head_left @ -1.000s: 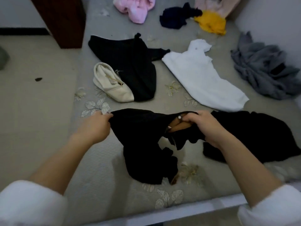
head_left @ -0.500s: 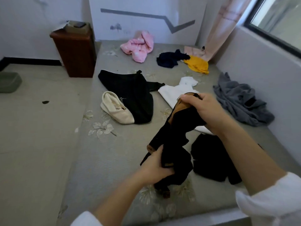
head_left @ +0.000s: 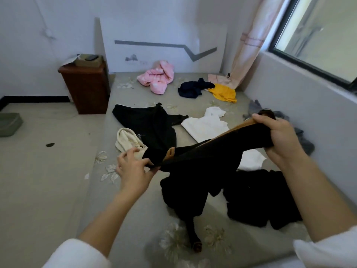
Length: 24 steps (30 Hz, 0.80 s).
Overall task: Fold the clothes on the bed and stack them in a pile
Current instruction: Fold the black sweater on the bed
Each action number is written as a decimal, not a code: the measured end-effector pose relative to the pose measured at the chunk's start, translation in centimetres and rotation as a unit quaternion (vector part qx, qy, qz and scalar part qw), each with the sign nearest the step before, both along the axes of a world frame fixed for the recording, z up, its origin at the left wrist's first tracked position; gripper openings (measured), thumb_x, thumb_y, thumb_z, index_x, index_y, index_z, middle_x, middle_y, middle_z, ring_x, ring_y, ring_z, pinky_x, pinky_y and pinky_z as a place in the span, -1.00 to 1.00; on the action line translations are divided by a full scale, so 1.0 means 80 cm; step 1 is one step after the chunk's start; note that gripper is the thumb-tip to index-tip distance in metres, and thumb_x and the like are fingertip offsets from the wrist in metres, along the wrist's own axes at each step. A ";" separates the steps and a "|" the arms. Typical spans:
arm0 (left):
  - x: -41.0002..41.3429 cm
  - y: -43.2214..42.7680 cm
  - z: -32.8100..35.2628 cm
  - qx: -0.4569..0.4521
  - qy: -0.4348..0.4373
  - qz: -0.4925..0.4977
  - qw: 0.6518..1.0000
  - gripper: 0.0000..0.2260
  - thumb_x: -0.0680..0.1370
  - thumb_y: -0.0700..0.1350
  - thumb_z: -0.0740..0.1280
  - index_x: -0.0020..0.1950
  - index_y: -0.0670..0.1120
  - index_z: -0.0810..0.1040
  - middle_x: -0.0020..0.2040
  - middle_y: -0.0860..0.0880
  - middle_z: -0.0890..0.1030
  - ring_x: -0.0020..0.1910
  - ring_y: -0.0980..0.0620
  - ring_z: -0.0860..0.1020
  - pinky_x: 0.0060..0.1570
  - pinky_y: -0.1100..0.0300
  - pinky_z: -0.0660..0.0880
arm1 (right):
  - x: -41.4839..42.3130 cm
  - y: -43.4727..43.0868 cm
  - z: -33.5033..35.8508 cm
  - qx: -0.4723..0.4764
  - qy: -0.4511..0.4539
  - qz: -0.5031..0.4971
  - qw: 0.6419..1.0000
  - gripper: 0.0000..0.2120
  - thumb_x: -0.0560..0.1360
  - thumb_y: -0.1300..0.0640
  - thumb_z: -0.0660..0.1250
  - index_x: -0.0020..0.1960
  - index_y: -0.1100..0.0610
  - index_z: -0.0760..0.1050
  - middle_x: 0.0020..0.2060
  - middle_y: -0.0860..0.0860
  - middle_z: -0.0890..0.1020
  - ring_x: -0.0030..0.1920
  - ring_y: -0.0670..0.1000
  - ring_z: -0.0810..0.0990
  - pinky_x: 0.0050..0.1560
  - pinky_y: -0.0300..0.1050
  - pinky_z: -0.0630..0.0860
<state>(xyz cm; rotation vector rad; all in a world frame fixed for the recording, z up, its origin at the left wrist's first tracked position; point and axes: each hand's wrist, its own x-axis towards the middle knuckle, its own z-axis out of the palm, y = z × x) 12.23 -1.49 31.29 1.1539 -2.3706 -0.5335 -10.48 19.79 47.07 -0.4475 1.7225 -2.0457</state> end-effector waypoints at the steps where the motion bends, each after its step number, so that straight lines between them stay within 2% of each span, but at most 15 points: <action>1: 0.003 -0.015 0.008 0.009 -0.001 -0.004 1.000 -0.88 0.40 0.08 0.49 -0.19 0.06 0.67 0.31 -0.03 0.39 0.35 -0.13 0.18 0.20 -0.16 0.23 | -0.004 0.004 -0.010 0.001 -0.011 -0.009 1.000 -0.92 0.49 0.22 0.35 -0.19 0.14 0.54 -0.32 0.03 0.59 -0.31 -0.02 0.60 -0.17 -0.16 0.54; 2: 0.004 -0.028 0.017 0.045 0.011 -0.024 0.999 -0.90 0.42 0.02 0.48 -0.18 0.02 0.66 0.25 -0.06 0.46 0.32 -0.18 0.29 0.17 -0.16 0.31 | -0.007 0.005 -0.020 0.011 -0.010 -0.022 1.000 -0.89 0.51 0.22 0.33 -0.19 0.11 0.52 -0.34 0.00 0.58 -0.33 -0.05 0.59 -0.19 -0.18 0.53; 3: 0.002 -0.037 0.028 0.125 0.060 -0.051 0.989 -0.93 0.46 -0.03 0.45 -0.17 -0.01 0.64 0.10 -0.09 0.56 0.20 -0.20 0.44 0.09 -0.13 0.41 | -0.009 0.004 -0.031 0.023 -0.005 -0.041 0.999 -0.87 0.54 0.21 0.30 -0.18 0.09 0.51 -0.33 -0.01 0.57 -0.32 -0.06 0.57 -0.20 -0.17 0.52; 5: -0.005 -0.041 0.058 0.330 0.200 -0.067 0.920 -0.91 0.55 -0.10 0.34 -0.15 -0.02 0.58 -0.17 -0.07 0.63 -0.09 -0.12 0.59 -0.13 -0.01 0.51 | -0.012 0.000 -0.047 0.036 -0.013 -0.078 0.996 -0.87 0.58 0.19 0.24 -0.14 0.07 0.48 -0.27 0.02 0.55 -0.27 -0.03 0.55 -0.18 -0.11 0.50; 7: -0.014 -0.042 0.080 0.443 0.289 -0.061 0.846 -0.89 0.61 -0.12 0.23 -0.07 -0.02 0.53 -0.16 -0.03 0.65 -0.08 -0.02 0.62 -0.19 0.08 0.57 | -0.018 -0.004 -0.052 0.060 -0.023 -0.096 0.993 -0.87 0.60 0.16 0.22 -0.11 0.05 0.47 -0.20 0.03 0.55 -0.18 0.01 0.56 -0.09 -0.02 0.51; 8: -0.019 -0.042 0.090 0.453 0.315 -0.060 0.832 -0.89 0.63 -0.12 0.19 -0.03 -0.03 0.50 -0.11 -0.04 0.64 -0.06 -0.01 0.62 -0.19 0.09 0.58 | -0.020 -0.006 -0.052 0.092 -0.011 -0.097 0.991 -0.88 0.60 0.14 0.22 -0.11 0.03 0.47 -0.17 0.03 0.56 -0.14 0.03 0.56 -0.05 0.01 0.51; 9: -0.024 -0.042 0.098 0.428 0.325 -0.062 0.841 -0.90 0.64 -0.11 0.17 0.00 -0.03 0.47 -0.08 -0.06 0.61 -0.06 0.01 0.61 -0.17 0.07 0.57 | -0.023 -0.008 -0.048 0.120 0.007 -0.093 0.988 -0.88 0.58 0.13 0.22 -0.11 0.03 0.48 -0.17 0.04 0.55 -0.13 0.04 0.57 -0.04 0.02 0.50; 12: -0.035 -0.043 0.121 0.184 0.294 -0.080 0.935 -0.91 0.65 -0.04 0.12 0.01 -0.05 0.32 -0.20 0.04 0.48 -0.25 0.17 0.47 -0.24 0.14 0.40 | -0.027 -0.018 -0.026 0.163 0.083 -0.071 0.981 -0.85 0.50 0.15 0.25 -0.24 0.08 0.48 -0.31 0.02 0.53 -0.29 -0.02 0.53 -0.24 -0.12 0.43; 14: -0.038 -0.044 0.143 0.079 0.276 -0.122 0.950 -0.89 0.65 -0.01 0.14 0.02 -0.04 0.28 -0.23 0.10 0.44 -0.29 0.28 0.45 -0.30 0.26 0.33 | -0.029 -0.021 -0.009 0.166 0.116 -0.028 0.979 -0.83 0.43 0.12 0.29 -0.33 0.09 0.46 -0.42 -0.01 0.49 -0.42 -0.06 0.48 -0.40 -0.22 0.37; 15: -0.037 -0.046 0.154 0.084 0.257 -0.157 0.950 -0.83 0.62 0.05 0.17 0.05 -0.03 0.31 -0.19 0.12 0.45 -0.25 0.33 0.47 -0.28 0.34 0.33 | -0.031 -0.021 -0.003 0.162 0.116 0.022 0.980 -0.80 0.41 0.06 0.33 -0.35 0.08 0.42 -0.46 -0.03 0.44 -0.46 -0.07 0.43 -0.46 -0.25 0.34; 17: -0.030 -0.058 0.176 0.184 0.164 -0.247 0.937 -0.64 0.50 0.21 0.28 0.13 0.00 0.40 -0.10 0.13 0.54 -0.10 0.32 0.53 -0.16 0.47 0.38 | -0.033 -0.018 0.003 0.166 0.094 0.167 0.967 -0.67 0.39 -0.12 0.41 -0.30 0.05 0.35 -0.46 -0.06 0.33 -0.50 -0.10 0.33 -0.51 -0.30 0.28; 19: -0.017 -0.073 0.193 0.325 0.033 -0.335 0.884 -0.56 0.37 0.18 0.47 0.17 0.08 0.49 -0.03 0.12 0.63 -0.01 0.19 0.61 -0.12 0.40 0.50 | -0.035 -0.014 0.007 0.205 0.072 0.290 0.932 -0.60 0.34 -0.17 0.48 -0.18 0.08 0.36 -0.42 -0.07 0.35 -0.48 -0.12 0.35 -0.51 -0.31 0.31; 21: -0.010 -0.090 0.198 0.389 -0.109 -0.351 0.845 -0.44 0.25 0.01 0.61 0.18 0.15 0.49 0.04 0.12 0.63 0.00 0.13 0.63 -0.15 0.35 0.55 | -0.030 -0.013 0.010 0.312 0.105 0.384 0.863 -0.47 0.21 -0.14 0.54 0.00 0.11 0.43 -0.30 -0.10 0.49 -0.38 -0.13 0.48 -0.41 -0.33 0.40; 23: -0.014 -0.100 0.192 0.302 -0.260 -0.312 0.862 -0.34 0.24 -0.12 0.62 0.24 0.15 0.40 0.13 0.10 0.56 0.03 0.10 0.58 -0.13 0.32 0.53 | -0.014 -0.023 -0.002 0.492 0.238 0.421 0.724 -0.38 0.12 -0.20 0.58 0.06 0.00 0.44 -0.14 -0.14 0.55 -0.19 -0.16 0.55 -0.26 -0.32 0.42; 24: -0.019 -0.103 0.184 0.233 -0.314 -0.283 0.876 -0.28 0.28 -0.19 0.58 0.33 0.11 0.32 0.18 0.05 0.52 0.08 0.04 0.54 -0.07 0.26 0.52 | -0.007 -0.031 -0.018 0.563 0.318 0.402 0.648 -0.42 0.15 -0.17 0.58 0.04 0.02 0.44 -0.08 -0.10 0.56 -0.11 -0.11 0.55 -0.23 -0.25 0.41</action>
